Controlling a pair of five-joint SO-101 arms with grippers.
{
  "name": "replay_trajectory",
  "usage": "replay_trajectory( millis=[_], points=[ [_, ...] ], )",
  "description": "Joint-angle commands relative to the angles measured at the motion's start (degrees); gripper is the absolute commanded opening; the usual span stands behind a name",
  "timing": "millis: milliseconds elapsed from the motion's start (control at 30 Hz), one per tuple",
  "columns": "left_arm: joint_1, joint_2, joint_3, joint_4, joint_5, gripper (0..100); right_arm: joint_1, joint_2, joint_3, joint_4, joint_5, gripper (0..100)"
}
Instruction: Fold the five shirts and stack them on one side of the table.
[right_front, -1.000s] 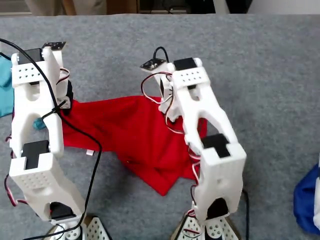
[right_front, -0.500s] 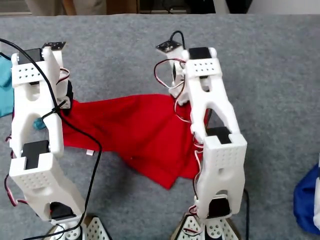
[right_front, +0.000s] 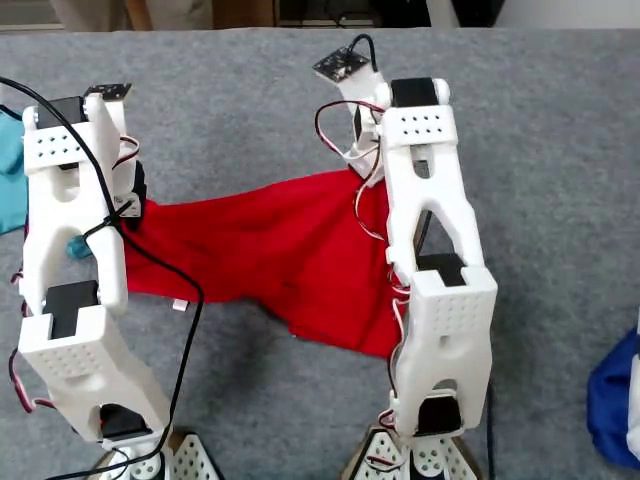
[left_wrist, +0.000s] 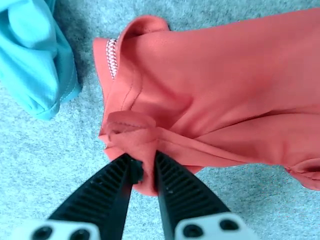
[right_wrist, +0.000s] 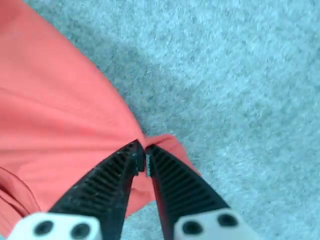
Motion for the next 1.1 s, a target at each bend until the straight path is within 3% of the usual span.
replay_trajectory(
  millis=[0, 300, 567, 633, 833, 1067],
  points=[
    [-0.62, -3.74, -0.18, 0.62, -0.09, 2, 1.1, 1.89, -5.41, -0.26, 2.2, 0.6],
    [-0.7, -3.82, -0.18, 0.7, -0.09, 2, 1.1, 8.04, -18.59, 7.38, 5.36, 1.3],
    [-0.35, -3.82, -0.18, 0.7, -0.35, 2, 0.75, 8.4, -25.98, 12.57, 5.45, 24.7],
    [-0.26, -3.82, -0.18, 0.7, -0.35, 4, 0.66, 7.16, -25.45, 12.57, 5.45, 26.2],
    [-1.32, -3.91, -0.62, 1.49, 0.09, 22, -1.45, -1.54, -18.51, 12.66, 5.27, 26.0],
    [-4.04, -3.91, -3.34, 1.49, 1.49, 23, -6.02, -15.43, -3.12, 12.48, 5.01, 26.0]
  ],
)
